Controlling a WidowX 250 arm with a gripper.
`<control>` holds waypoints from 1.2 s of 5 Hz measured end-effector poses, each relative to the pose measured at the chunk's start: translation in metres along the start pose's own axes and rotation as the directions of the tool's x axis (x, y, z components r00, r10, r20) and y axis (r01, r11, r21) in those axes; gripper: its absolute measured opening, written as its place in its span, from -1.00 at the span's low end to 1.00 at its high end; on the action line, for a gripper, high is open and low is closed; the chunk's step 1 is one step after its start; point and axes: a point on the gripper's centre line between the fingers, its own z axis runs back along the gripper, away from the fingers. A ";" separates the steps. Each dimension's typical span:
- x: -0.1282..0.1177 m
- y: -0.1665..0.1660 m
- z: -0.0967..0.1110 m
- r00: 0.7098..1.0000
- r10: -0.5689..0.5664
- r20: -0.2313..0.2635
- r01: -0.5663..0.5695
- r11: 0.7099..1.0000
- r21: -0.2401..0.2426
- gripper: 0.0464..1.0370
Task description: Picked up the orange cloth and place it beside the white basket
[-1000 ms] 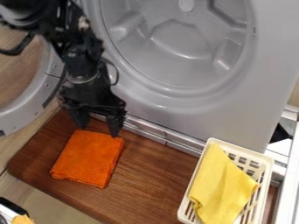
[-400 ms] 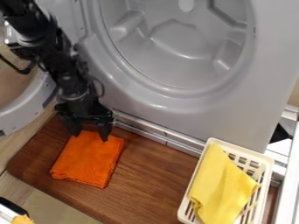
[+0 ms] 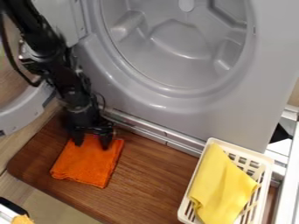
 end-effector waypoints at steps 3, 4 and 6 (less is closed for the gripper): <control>-0.019 -0.047 0.000 0.993 -0.117 -0.019 0.117 0.993 -0.003 0.92; -0.022 -0.076 0.001 0.979 -0.199 -0.036 0.198 0.980 -0.030 0.92; -0.023 -0.141 0.006 0.926 -0.376 -0.016 0.372 0.920 -0.123 0.92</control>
